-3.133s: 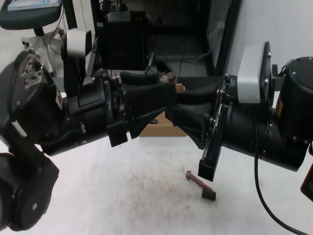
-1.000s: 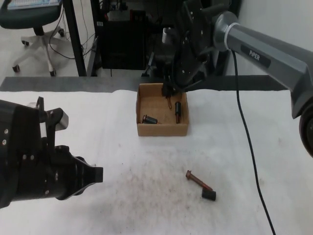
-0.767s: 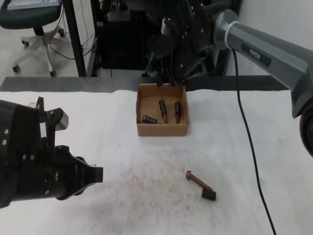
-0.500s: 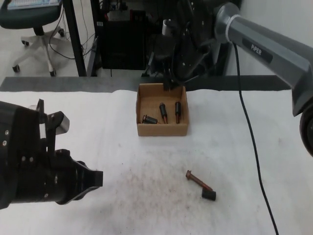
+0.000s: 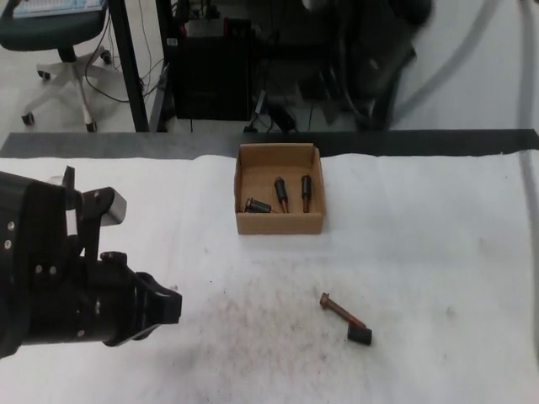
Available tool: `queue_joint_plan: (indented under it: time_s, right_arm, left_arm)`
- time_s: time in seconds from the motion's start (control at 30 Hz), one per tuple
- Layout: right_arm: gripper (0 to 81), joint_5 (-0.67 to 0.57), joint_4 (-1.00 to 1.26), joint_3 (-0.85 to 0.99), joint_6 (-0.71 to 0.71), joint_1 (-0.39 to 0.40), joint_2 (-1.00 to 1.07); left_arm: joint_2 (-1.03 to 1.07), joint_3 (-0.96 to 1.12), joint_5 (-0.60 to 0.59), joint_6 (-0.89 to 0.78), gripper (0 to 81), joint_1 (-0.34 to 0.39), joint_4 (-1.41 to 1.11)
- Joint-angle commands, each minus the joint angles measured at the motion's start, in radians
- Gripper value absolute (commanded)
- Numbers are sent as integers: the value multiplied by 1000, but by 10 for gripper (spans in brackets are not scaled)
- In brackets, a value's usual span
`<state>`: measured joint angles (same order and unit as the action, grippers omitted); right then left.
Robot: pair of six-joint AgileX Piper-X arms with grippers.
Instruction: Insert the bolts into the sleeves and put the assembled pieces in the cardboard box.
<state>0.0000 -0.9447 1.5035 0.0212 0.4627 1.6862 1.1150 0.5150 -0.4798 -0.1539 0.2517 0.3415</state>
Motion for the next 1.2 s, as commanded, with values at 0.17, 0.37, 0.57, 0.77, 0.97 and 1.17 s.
queue_joint_plan:
  time_s: [0.17, 0.37, 0.57, 0.77, 0.97, 1.17]
  right_arm:
    - [0, -164, 329, -521, 9, 7, -159]
    - [64, -193, 414, -614, 33, 7, -139]
    - [370, -216, 561, -614, 153, 5, -131]
    - [367, -216, 517, -614, 507, 5, -120]
    - [365, -216, 452, -614, 641, 5, -72]
    - [365, -216, 494, -614, 646, 5, -21]
  left_arm:
    - [-10, 7, -27, 5, 3, 0, -48]
    - [-10, 7, -119, 5, 3, 0, -59]
    - [-10, 10, -120, -9, 3, 30, -85]
    - [-10, 12, -120, -10, 3, 50, -93]
    - [-10, 12, -120, -10, 3, 51, -93]
    - [-10, 12, -120, -10, 3, 51, -93]
